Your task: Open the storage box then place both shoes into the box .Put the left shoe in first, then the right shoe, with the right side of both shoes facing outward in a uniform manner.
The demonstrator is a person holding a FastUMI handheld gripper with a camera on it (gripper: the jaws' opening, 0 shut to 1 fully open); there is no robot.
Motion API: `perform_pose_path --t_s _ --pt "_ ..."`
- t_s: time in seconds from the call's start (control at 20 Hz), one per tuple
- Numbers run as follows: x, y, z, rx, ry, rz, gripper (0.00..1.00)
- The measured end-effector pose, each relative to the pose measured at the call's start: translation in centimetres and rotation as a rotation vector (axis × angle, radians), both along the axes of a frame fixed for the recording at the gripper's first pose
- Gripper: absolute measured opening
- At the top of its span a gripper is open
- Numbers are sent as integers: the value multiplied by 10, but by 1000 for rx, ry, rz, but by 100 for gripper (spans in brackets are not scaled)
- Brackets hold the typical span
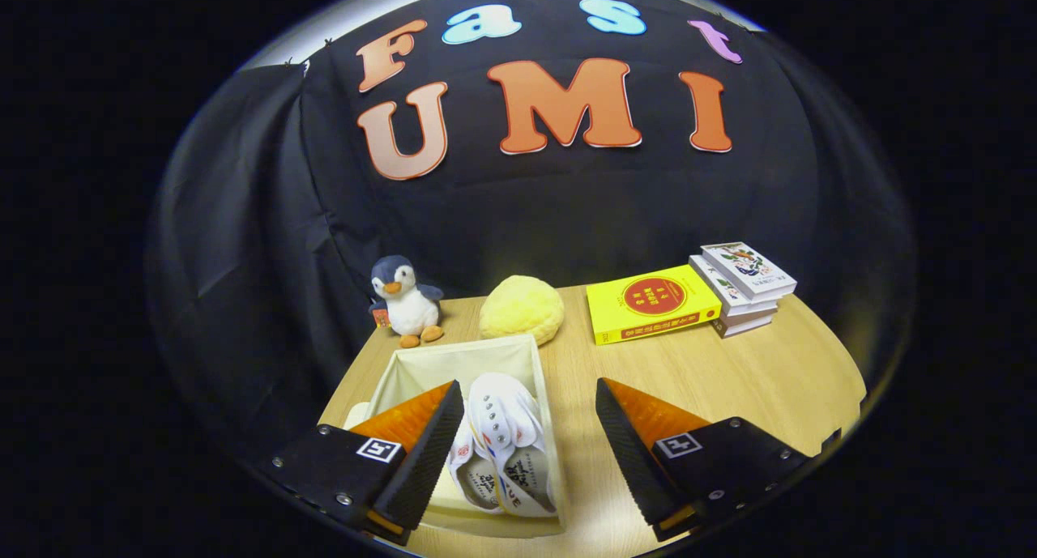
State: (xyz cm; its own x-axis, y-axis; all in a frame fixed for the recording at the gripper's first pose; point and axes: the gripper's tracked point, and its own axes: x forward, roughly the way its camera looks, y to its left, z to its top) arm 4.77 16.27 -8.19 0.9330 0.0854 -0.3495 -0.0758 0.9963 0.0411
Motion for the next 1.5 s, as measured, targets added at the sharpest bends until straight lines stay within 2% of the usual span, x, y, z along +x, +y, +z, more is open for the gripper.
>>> perform_pose_path --t_s 0.4,0.75,1.2,1.5 --pt "-26 -85 92 -14 -117 -15 98" --pt "-51 -163 143 -15 -186 -35 98" --pt "-61 -258 156 -38 -217 -93 98" --pt "-51 -284 155 -33 -222 -99 98"
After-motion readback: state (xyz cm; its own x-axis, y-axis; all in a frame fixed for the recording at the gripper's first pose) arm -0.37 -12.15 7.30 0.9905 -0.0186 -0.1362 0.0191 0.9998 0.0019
